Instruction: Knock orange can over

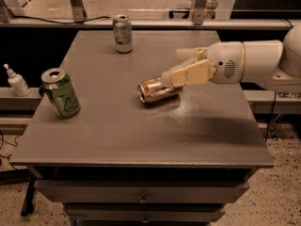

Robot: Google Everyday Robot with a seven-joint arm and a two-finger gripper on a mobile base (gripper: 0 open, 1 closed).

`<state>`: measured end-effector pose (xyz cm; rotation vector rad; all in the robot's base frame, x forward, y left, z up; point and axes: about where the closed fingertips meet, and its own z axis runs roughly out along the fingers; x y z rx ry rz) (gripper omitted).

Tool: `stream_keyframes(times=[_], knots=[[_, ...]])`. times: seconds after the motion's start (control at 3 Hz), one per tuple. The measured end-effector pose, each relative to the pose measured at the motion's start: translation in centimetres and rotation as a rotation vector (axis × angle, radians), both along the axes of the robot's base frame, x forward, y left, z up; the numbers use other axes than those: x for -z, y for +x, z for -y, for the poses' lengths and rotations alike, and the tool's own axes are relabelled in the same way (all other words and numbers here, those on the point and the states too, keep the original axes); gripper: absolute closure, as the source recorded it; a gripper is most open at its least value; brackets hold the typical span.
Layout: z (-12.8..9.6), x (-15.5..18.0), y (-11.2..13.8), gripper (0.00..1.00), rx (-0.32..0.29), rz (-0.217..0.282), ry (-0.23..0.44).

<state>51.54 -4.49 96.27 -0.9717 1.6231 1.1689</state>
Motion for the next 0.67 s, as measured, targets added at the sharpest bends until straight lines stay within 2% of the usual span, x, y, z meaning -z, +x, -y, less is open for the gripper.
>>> stream_keyframes(times=[0.67], knots=[[3.7,2.3,3.3,0.0,0.015,0.191,-0.05]])
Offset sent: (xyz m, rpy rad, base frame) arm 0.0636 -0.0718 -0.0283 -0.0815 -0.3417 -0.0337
